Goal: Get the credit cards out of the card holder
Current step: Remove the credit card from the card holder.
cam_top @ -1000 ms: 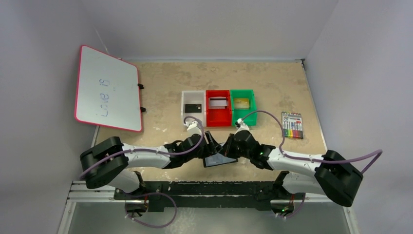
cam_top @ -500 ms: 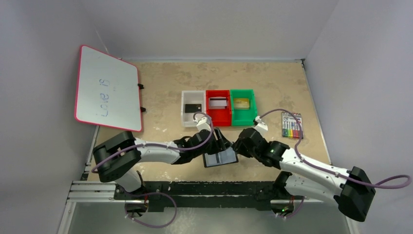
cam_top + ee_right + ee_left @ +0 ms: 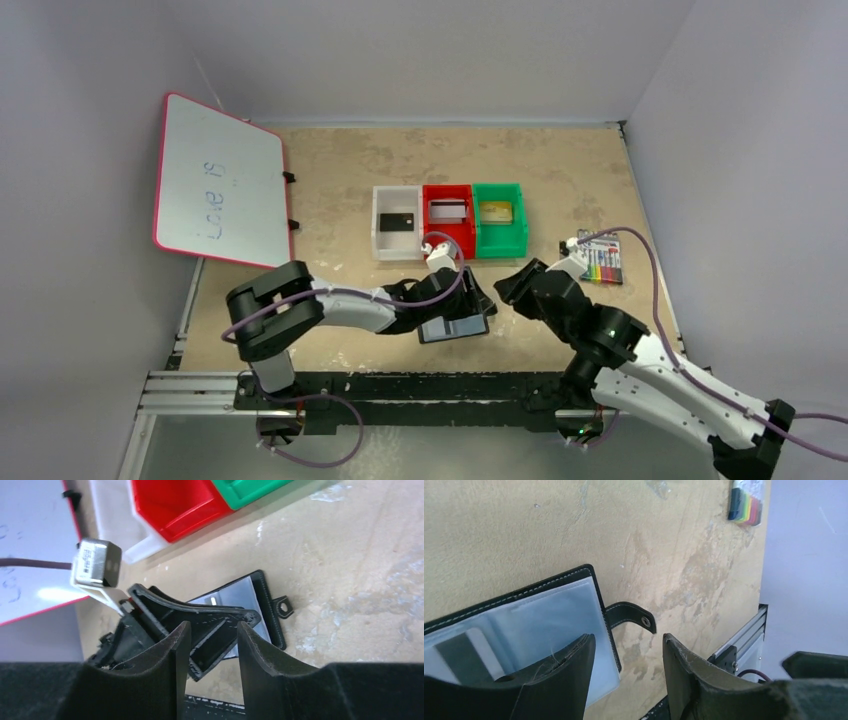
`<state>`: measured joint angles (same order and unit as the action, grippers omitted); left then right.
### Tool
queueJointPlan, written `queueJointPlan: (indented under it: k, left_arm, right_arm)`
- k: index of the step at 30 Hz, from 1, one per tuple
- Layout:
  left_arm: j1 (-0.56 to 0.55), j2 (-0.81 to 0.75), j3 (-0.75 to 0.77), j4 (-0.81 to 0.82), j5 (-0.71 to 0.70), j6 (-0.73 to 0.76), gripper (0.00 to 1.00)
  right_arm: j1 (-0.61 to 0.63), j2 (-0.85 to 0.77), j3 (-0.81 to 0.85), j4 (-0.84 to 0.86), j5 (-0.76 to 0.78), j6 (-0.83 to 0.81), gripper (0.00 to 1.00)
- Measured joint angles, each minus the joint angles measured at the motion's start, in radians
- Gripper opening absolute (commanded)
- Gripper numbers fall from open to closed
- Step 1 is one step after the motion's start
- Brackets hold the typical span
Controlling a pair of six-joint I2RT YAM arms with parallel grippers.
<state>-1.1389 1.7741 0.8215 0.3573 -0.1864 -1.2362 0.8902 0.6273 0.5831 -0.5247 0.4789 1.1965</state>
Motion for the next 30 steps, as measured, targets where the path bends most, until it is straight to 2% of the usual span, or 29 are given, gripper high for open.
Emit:
queueJointPlan:
  k: [3,7,13,16,20,30]
  left_arm:
    - [-0.010,-0.090,0.002,-0.095,-0.060,0.021,0.53]
    - [-0.021,-0.282,0.006,-0.262,-0.195,0.045,0.54]
    - [-0.020,-0.451,-0.040,-0.460,-0.371,0.017,0.55]
    - [-0.020,-0.455,-0.097,-0.526,-0.394,-0.003,0.55]
    - [-0.020,-0.438,-0.158,-0.567,-0.383,-0.013,0.55]
    - [-0.051,-0.310,-0.129,-0.594,-0.357,0.000,0.52]
  right_arm:
    - [0.000,-0.063,-0.042,0.060,-0.040,-0.052,0.41]
    - [0.000,-0.087,-0.126,0.202,-0.167,-0.131,0.37]
    - [0.000,0.101,-0.179,0.425,-0.365,-0.205,0.28]
    - [0.000,0.255,-0.179,0.522,-0.433,-0.227,0.28]
    - [0.001,0.398,-0.178,0.570,-0.476,-0.243,0.27]
    - [-0.036,0.486,-0.179,0.672,-0.546,-0.247,0.26]
